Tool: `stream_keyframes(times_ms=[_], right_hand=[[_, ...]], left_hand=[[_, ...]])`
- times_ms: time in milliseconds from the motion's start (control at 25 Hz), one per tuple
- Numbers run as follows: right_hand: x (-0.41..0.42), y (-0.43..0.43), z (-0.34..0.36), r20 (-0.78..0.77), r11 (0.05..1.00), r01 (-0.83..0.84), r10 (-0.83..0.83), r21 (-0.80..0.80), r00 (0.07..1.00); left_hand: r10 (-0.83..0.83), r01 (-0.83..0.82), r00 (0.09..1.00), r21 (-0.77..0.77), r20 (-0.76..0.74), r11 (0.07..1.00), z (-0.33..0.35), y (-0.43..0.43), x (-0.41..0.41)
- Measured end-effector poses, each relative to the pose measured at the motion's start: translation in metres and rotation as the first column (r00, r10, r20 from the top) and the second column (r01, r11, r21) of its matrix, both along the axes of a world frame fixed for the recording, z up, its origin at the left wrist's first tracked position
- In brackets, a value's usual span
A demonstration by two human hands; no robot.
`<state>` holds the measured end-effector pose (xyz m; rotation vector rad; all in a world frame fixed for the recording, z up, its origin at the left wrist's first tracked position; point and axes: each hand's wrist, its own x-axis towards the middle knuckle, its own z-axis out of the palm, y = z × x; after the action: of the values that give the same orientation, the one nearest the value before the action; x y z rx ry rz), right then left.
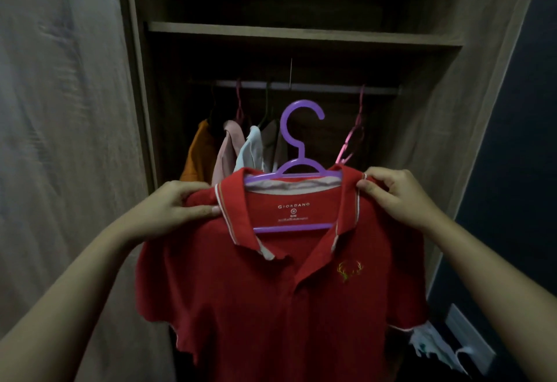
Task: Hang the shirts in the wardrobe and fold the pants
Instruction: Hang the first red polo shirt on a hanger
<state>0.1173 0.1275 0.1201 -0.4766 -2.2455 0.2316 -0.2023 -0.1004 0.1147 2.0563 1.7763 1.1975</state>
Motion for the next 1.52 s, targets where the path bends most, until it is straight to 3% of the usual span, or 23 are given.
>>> stream_keyframes(times_ms=[160,360,480,720,840,1000,1080,1160,1240,1400,1520], right_hand=[[0.002,0.013,-0.015,0.028,0.997,-0.009,0.011,-0.081,1.000],[-0.014,0.013,-0.034,-0.091,0.965,-0.108,0.088,-0.238,0.992],[-0.026,0.009,-0.029,-0.139,0.955,-0.156,0.123,-0.253,0.983],[-0.027,0.011,-0.025,-0.211,0.958,-0.172,0.124,-0.230,0.970],[-0.031,0.010,-0.023,-0.245,0.968,-0.167,0.118,-0.189,0.962],[-0.039,0.024,-0.022,-0.172,0.987,-0.088,0.064,-0.135,0.983],[-0.057,0.044,-0.022,-0.129,0.991,0.030,-0.047,-0.131,0.990],[-0.081,0.067,-0.020,-0.194,0.941,0.211,-0.267,-0.266,0.944],[-0.103,0.081,-0.013,-0.189,0.824,0.373,-0.484,-0.426,0.854],[-0.118,0.105,-0.005,-0.182,0.707,0.430,-0.612,-0.562,0.769],[-0.111,0.121,-0.009,-0.183,0.700,0.507,-0.660,-0.504,0.729]], left_hand=[[0.059,-0.069,0.995,0.120,0.082,0.990,-0.009,-0.004,-0.002],[-0.067,0.079,0.996,-0.246,0.055,0.966,0.008,-0.010,0.006],[-0.156,0.172,0.985,-0.285,0.075,0.943,0.020,-0.010,0.021],[-0.148,0.291,0.878,-0.262,0.454,0.920,0.023,-0.026,0.029],[-0.037,0.130,0.965,-0.355,0.258,0.926,0.026,-0.017,0.042],[0.006,0.096,0.955,-0.327,0.297,0.940,0.033,-0.017,0.062],[0.154,-0.060,0.950,-0.323,0.272,0.944,0.032,-0.005,0.073],[0.306,-0.237,0.933,-0.315,0.190,0.919,0.027,0.020,0.086],[0.379,-0.335,0.919,-0.291,0.111,0.896,0.022,0.046,0.103],[0.460,-0.440,0.887,-0.218,0.048,0.871,0.027,0.098,0.125],[0.523,-0.508,0.849,-0.157,0.073,0.847,0.044,0.149,0.118]])
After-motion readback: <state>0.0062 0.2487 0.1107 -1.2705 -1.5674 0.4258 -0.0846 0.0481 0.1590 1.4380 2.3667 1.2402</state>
